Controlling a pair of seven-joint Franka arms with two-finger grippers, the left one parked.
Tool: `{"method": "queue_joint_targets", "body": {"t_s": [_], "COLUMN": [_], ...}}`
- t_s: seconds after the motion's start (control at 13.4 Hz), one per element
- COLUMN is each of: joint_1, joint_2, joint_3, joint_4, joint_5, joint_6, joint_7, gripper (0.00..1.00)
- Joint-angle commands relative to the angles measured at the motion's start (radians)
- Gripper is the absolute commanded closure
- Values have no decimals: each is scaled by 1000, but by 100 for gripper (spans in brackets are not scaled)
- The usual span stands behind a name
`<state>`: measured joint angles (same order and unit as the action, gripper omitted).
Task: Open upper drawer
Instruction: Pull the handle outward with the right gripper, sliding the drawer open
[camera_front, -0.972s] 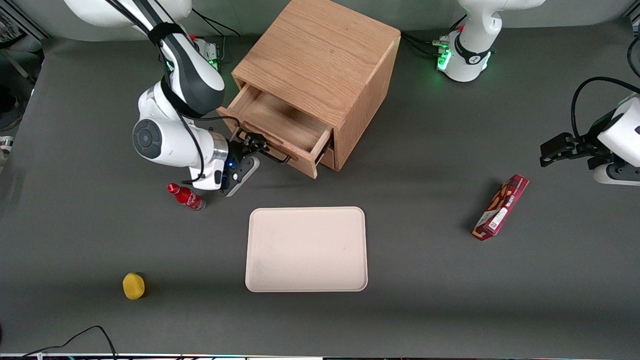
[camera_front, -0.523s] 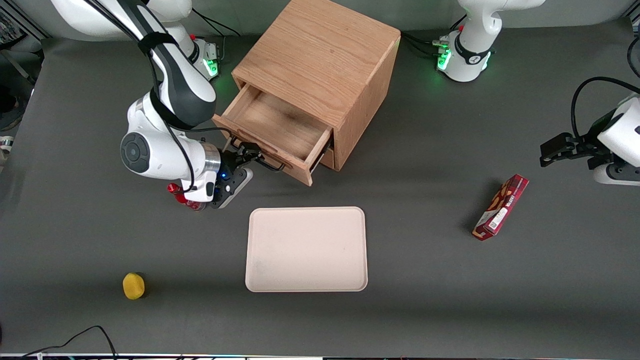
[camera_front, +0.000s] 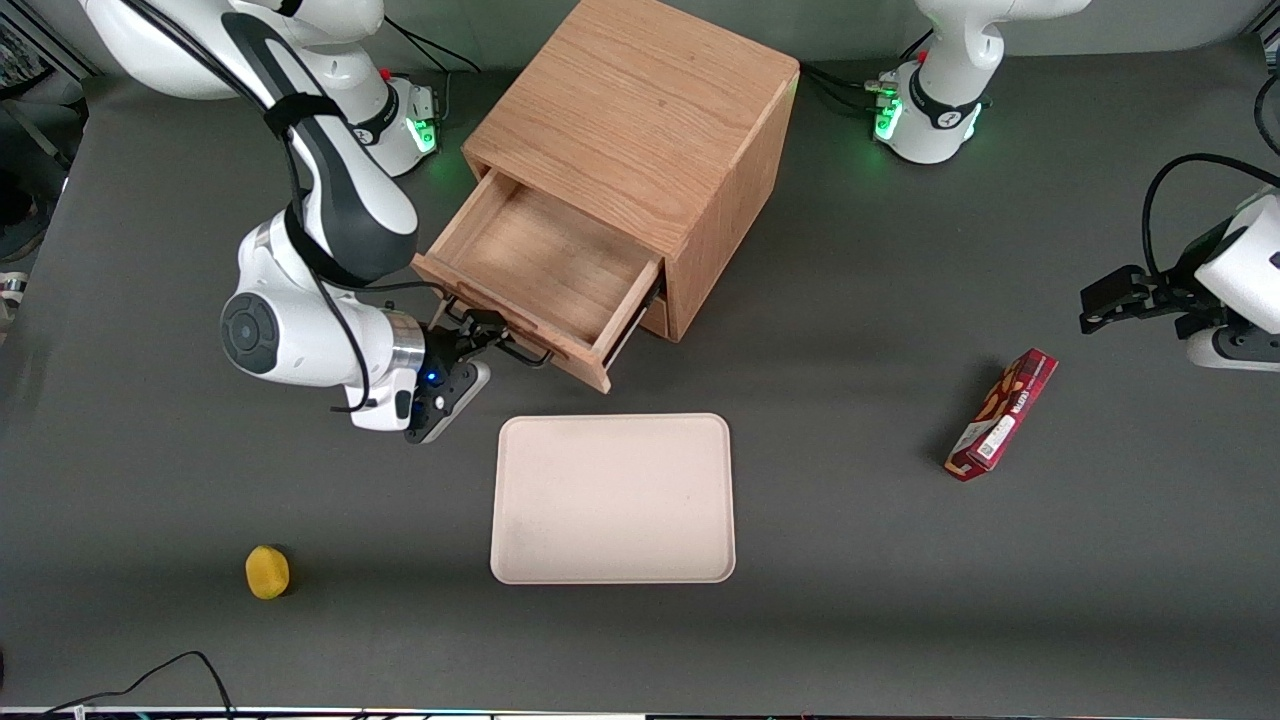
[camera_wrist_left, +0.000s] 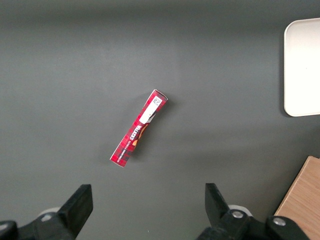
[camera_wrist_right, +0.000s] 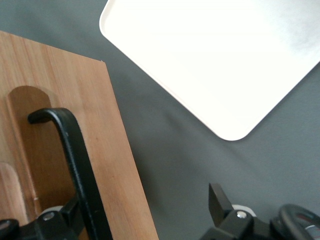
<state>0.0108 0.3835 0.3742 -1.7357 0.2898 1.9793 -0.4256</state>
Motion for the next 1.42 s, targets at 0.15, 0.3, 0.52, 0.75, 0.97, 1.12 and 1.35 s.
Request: {"method": "queue_joint_targets", "body": {"t_s": [0.15, 0.3, 0.52, 0.75, 0.97, 1.12, 1.35], "joint_1": [11, 11, 9, 12, 14, 14, 8], "joint_2": [66, 84, 112, 127, 106, 91, 51], "joint_3": [-43, -58, -63, -69, -70, -70, -104], "joint_4": [88, 108, 162, 202, 252, 329, 430], "joint_5": [-23, -43, -66, -64, -64, -64, -64], "joint_6": [-30, -30, -69, -112, -206, -316, -463], "joint_7": [-71, -90, -91, -88, -36, 26, 103], "gripper": [0, 0, 0, 0, 0, 0, 0]}}
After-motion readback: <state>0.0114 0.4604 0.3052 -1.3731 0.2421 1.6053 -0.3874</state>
